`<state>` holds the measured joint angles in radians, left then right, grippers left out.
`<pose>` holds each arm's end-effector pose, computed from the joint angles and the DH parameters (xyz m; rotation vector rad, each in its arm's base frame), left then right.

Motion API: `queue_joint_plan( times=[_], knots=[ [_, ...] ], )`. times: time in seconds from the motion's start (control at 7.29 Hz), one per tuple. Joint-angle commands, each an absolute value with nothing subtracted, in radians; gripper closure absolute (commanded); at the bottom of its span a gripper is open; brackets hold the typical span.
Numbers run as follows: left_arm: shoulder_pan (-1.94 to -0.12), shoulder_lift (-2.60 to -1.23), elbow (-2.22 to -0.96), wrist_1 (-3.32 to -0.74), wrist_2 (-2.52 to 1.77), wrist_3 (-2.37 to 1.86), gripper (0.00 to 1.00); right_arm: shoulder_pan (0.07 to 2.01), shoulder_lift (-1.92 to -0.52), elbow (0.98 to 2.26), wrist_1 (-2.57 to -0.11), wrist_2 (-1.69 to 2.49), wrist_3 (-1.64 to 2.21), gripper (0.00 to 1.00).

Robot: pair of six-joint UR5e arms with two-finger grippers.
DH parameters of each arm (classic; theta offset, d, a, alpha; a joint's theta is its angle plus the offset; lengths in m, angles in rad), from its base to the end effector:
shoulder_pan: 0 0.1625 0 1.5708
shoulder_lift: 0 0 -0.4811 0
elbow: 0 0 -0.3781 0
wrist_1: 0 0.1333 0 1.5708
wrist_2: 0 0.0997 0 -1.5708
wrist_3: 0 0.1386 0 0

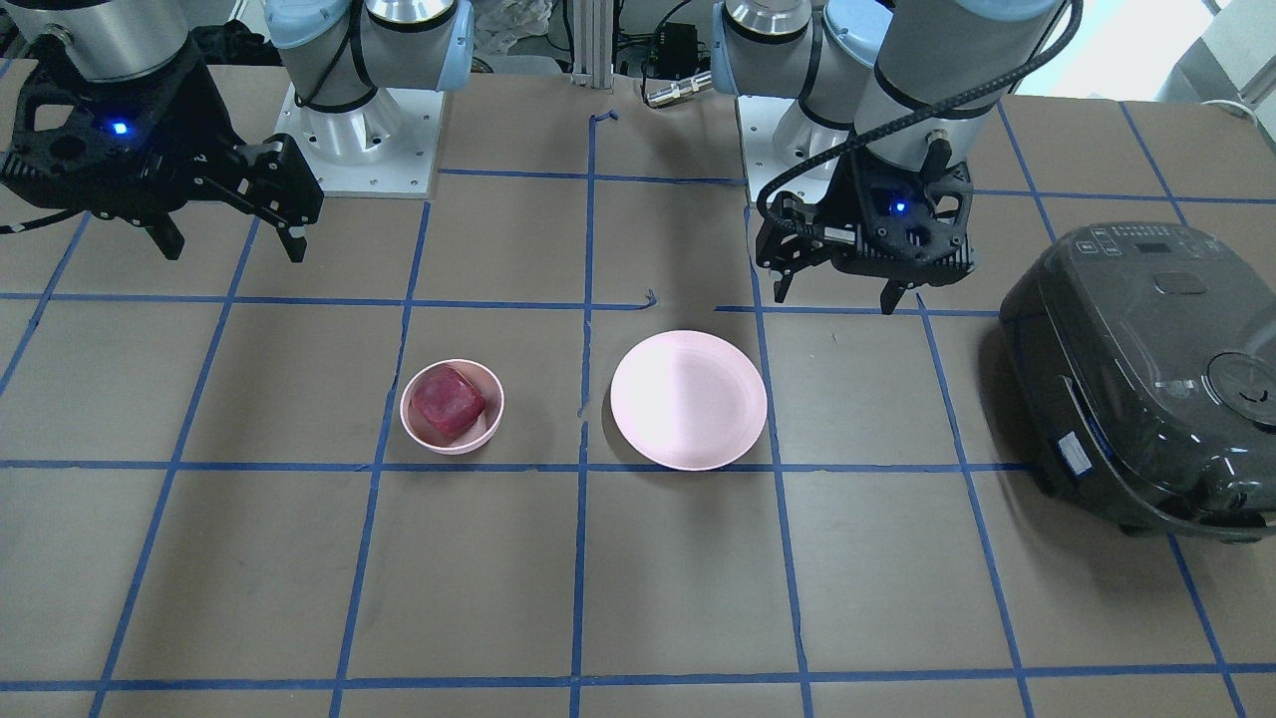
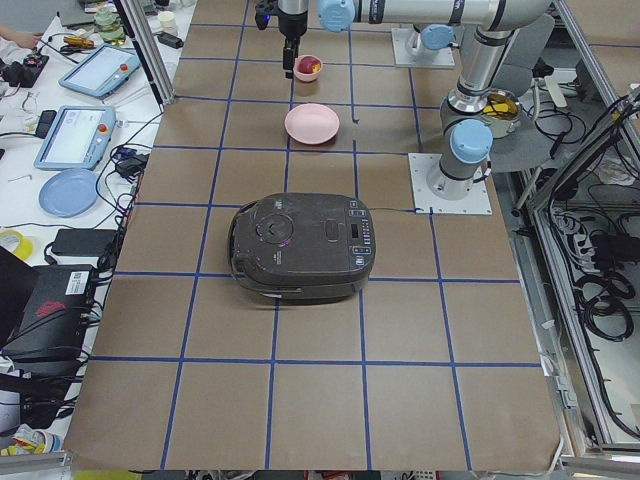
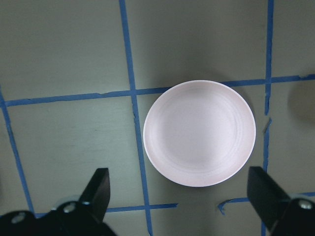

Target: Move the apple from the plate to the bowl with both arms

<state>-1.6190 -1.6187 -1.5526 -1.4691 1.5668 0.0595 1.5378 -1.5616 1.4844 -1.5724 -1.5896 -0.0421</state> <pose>-0.1583 -0.5033 0.5007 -0.1690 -3.1314 0.1130 0.1144 -0.4957 0.5424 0.0130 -3.1175 0.1217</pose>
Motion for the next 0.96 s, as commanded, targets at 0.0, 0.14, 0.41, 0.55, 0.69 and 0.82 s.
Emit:
queue_joint_plan(
  times=[0.0,0.14,0.41,0.55,0.69,0.82],
  knots=[
    [-1.606,-1.603,-1.554,-1.473,1.562,0.069,0.0,1.539,-1.562,1.485,-1.572,-1.589,-0.04,0.0],
    [-1.612,-1.603,-1.552,-1.473,1.559,0.068,0.0,1.539,-1.562,1.485,-1.572,-1.589,-0.04,0.0],
    [-1.605,-1.583,-1.552,-1.476,1.565,0.069,0.0,1.539,-1.562,1.486,-1.571,-1.589,-0.04,0.0],
    [-1.603,-1.583,-1.551,-1.476,1.563,0.069,0.0,1.539,-1.562,1.486,-1.572,-1.589,-0.04,0.0],
    [-1.6,-1.583,-1.554,-1.476,1.562,0.069,0.0,1.539,-1.562,1.486,-1.572,-1.589,-0.04,0.0],
    [-1.598,-1.583,-1.554,-1.476,1.565,0.069,0.0,1.539,-1.562,1.485,-1.572,-1.589,-0.04,0.0]
  ],
)
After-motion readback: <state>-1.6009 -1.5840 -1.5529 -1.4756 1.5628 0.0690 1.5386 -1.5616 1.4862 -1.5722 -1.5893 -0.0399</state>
